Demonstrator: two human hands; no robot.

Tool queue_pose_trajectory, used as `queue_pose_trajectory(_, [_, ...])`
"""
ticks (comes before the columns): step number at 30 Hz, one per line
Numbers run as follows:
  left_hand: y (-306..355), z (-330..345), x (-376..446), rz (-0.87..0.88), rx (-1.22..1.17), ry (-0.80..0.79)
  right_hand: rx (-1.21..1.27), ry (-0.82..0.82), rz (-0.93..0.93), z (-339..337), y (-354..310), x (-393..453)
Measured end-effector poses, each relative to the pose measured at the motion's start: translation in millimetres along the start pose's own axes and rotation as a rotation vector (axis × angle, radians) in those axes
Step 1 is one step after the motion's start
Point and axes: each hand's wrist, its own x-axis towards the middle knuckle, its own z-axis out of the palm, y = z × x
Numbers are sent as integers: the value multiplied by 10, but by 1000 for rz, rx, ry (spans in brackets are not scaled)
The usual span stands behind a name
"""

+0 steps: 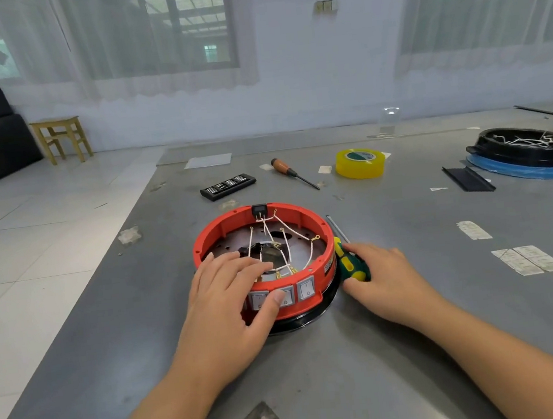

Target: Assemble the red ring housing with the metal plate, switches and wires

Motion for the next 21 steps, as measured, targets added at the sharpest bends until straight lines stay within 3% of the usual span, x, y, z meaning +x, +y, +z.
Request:
queue_pose_trajectory(10, [58,-62,15,-45,-76,-41,146,2,21,-18,-88,10])
queue_pose_trajectory(15, [32,-55,-55,-12,0,-46,186,59,7,2,-70,34])
queue_pose_trajectory(21, [75,-293,-467,-82,67,-97,161,-39,56,-318,-167,15])
